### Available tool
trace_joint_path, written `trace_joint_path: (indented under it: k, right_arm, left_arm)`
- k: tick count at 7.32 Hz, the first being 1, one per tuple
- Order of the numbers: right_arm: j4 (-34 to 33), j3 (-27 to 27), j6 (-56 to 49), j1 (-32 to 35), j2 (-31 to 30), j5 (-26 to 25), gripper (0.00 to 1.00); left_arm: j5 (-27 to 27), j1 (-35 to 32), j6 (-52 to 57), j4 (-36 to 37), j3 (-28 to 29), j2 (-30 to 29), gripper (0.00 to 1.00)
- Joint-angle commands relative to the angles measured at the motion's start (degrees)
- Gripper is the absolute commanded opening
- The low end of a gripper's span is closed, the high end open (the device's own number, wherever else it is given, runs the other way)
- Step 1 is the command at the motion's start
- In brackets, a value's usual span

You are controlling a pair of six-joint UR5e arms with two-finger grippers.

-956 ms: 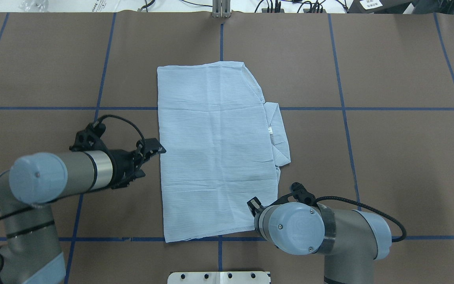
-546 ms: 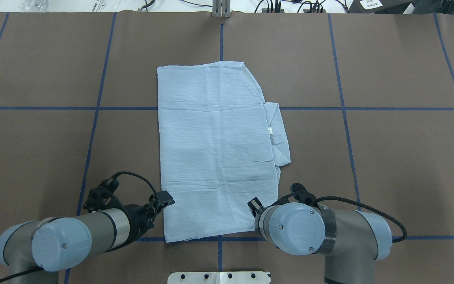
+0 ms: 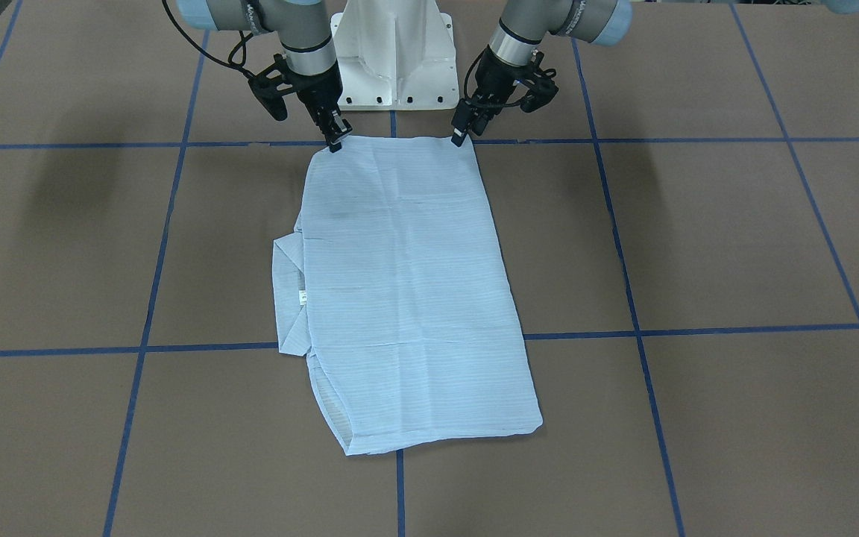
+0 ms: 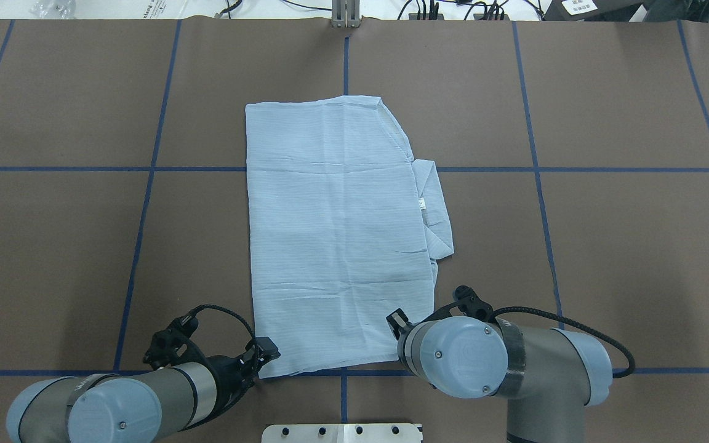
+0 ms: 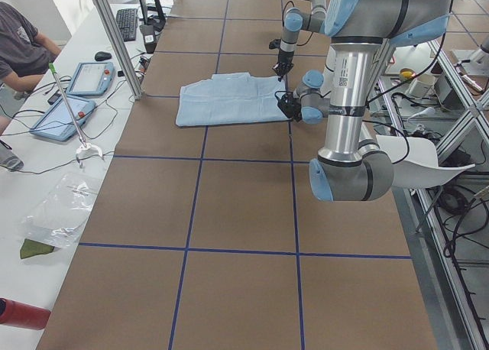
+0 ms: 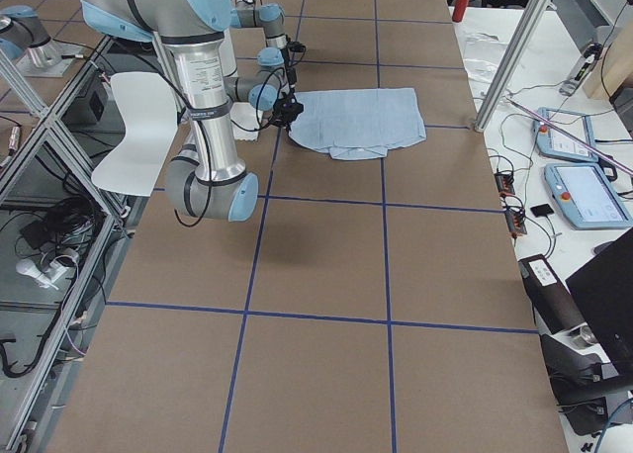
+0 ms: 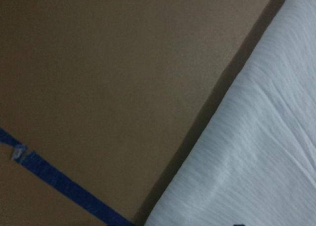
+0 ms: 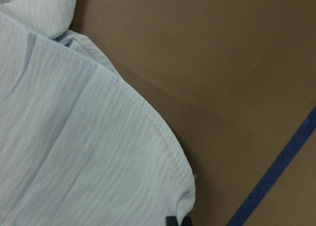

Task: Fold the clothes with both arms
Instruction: 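Move the left gripper to the other near corner and grasp it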

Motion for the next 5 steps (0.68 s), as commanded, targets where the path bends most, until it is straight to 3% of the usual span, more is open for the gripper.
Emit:
trace_joint_path:
  k: [1, 4, 5]
  right_arm:
    - [0.0, 0.0, -0.2, 0.1, 0.0, 0.0, 0.0]
    - [0.0, 0.0, -0.2, 0.1, 0.1, 0.0, 0.0]
    - [0.0, 0.0, -0.2, 0.1, 0.1, 0.0, 0.0]
  left_arm:
    - [0.1, 0.1, -0.4, 0.5, 0.2, -0.6, 0.44]
    - [0.1, 0.1, -0.4, 0.5, 0.3, -0.2, 0.14]
    - [0.1, 0.1, -0.4, 0.5, 0.2, -0.2, 0.0]
